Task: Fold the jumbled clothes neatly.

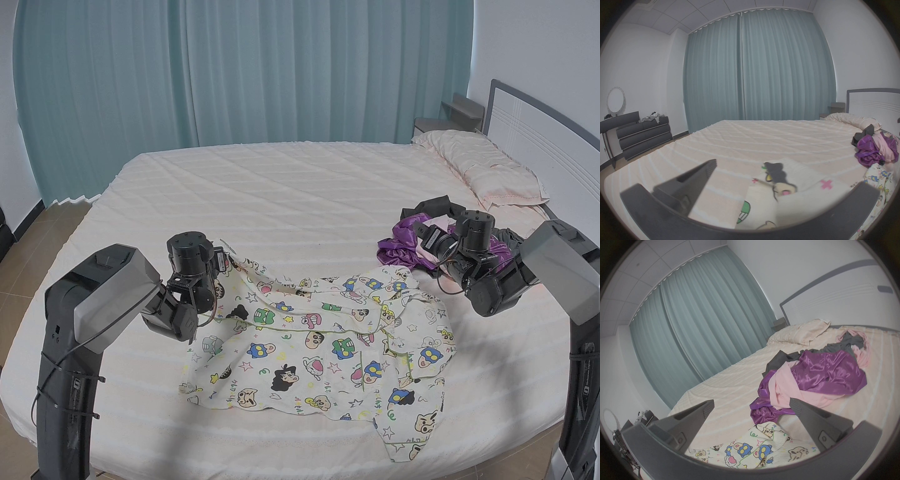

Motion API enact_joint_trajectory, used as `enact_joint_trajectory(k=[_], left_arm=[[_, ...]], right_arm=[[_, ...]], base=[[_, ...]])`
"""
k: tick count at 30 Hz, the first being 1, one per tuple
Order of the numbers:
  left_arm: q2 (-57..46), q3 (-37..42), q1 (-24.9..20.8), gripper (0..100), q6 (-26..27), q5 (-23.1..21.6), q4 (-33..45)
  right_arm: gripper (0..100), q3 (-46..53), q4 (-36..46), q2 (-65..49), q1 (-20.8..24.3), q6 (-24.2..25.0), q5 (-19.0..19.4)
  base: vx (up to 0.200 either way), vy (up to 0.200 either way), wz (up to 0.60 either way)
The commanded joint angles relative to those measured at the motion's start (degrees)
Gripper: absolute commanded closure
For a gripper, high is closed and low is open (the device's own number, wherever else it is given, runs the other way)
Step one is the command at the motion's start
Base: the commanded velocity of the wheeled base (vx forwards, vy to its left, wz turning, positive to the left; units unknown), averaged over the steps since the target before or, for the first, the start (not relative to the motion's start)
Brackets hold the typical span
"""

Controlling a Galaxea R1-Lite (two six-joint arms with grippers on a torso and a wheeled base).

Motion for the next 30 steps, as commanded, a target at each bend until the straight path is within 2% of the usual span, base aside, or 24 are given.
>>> enact_joint_trajectory(k=[1, 2, 4, 9, 14, 18, 25, 26, 27, 28, 30], left_arm=[[6.5, -7.7, 2.3, 0, 0.8, 1.8, 1.0], [7.8, -11.6, 3.6, 0, 2.1, 3.9, 2.4], [8.2, -14.3, 4.7, 0, 3.6, 4.2, 3.3], [7.5, -15.5, 5.4, 0, 4.9, 4.2, 4.4], [2.4, -16.5, 6.3, 0, 4.9, 3.1, 12.8], [1.4, -16.8, 6.3, 0, 4.3, 2.4, 15.2], [-2.6, -17.1, 6.6, 0, -0.7, -2.1, 27.5], [-3.7, -17.1, 6.8, 0, -1.5, -4.8, 30.9], [-3.8, -17.0, 6.8, 0, -1.6, -5.0, 31.2], [-5.3, -16.7, 6.8, 0, -2.9, -8.0, 34.1], [-5.7, -17.3, 6.8, 0, -4.6, -8.6, 36.3]], right_arm=[[0, -5.1, 0.8, 6.2, 0.1, 2.8, -0.3], [0, -5.5, 0.8, 6.3, -0.4, 4.6, -1.0], [0, -4.6, 1.0, 5.8, -1.0, 6.0, -1.1], [0, -1.9, 0.9, 5.1, -1.7, 6.3, -0.7], [0, 6.1, 0.4, 1.6, -3.4, 6.3, 1.8], [0, 8.7, 0.2, 0.5, -3.4, 6.3, 2.4], [0, 14.3, -1.6, -1.0, -4.0, 6.3, 4.0], [0, 15.4, -2.1, -1.1, -4.2, 6.2, 4.0], [0, 15.5, -2.2, -1.1, -4.2, 6.2, 4.1], [0, 16.6, -3.0, -1.2, -4.6, 6.2, 4.6], [0, 17.5, -4.2, -1.3, -4.9, 6.2, 4.9]], base=[[0.0, 0.0, 0.0], [0.0, 0.0, 0.0], [0.0, 0.0, 0.0], [0.0, 0.0, 0.0], [0.0, 0.0, 0.0], [0.0, 0.0, 0.0], [0.0, 0.0, 0.0], [0.0, 0.0, 0.0], [0.0, 0.0, 0.0], [0.0, 0.0, 0.0], [0.0, 0.0, 0.0]])
